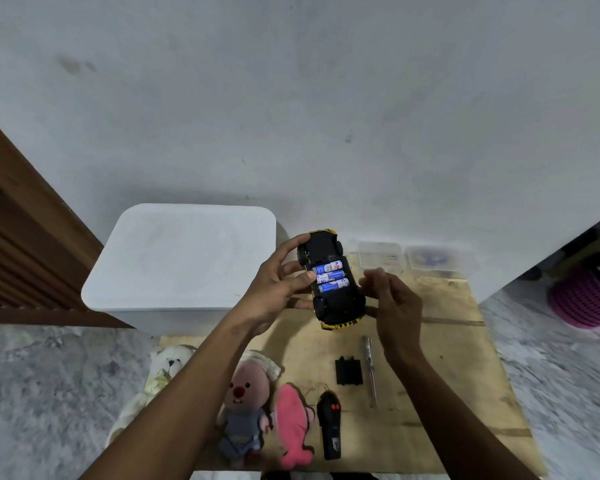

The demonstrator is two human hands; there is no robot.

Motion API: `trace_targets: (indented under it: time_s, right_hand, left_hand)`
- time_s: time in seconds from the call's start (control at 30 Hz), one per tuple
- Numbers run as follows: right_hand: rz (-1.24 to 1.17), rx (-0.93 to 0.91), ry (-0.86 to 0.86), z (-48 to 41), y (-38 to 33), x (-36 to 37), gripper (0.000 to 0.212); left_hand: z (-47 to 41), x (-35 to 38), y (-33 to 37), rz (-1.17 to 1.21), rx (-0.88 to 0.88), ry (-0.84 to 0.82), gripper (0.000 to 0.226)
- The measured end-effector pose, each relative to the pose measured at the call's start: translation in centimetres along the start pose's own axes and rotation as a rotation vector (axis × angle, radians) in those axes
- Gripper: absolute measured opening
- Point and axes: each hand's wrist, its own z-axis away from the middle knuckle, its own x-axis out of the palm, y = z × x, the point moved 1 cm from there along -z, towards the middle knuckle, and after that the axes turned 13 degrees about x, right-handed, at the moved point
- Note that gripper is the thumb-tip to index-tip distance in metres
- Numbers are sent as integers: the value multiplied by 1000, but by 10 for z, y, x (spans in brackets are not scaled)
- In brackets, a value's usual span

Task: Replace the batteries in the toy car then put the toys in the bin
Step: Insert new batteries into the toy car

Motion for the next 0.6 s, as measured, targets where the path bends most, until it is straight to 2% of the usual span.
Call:
trace_targets:
  time_s: [0.07,0.13,0.23,0.33,0.47,0.6]
  right_hand:
    - [102,57,-17,-13,20,-9,20]
    - [444,78,-79,-28,52,-19,12]
    - [999,107,-238,-38,99,-30,30]
    - [1303,128,-390,-34,118,-35,49]
    - [1424,125,-461,-34,128,-34,64]
    - [1512,35,-495,-37,137,-34,58]
  left_hand:
    - [1,-2,0,-10,1,12,57]
    - [1,-3,1,-12,0,17,58]
    - [1,-5,1,-17,-7,17,59]
    - [0,-6,2,-21,-6,14,59]
    - [-1,-9,4,-29,-10,20,59]
    - [-1,-12,3,-38,-16,21,59]
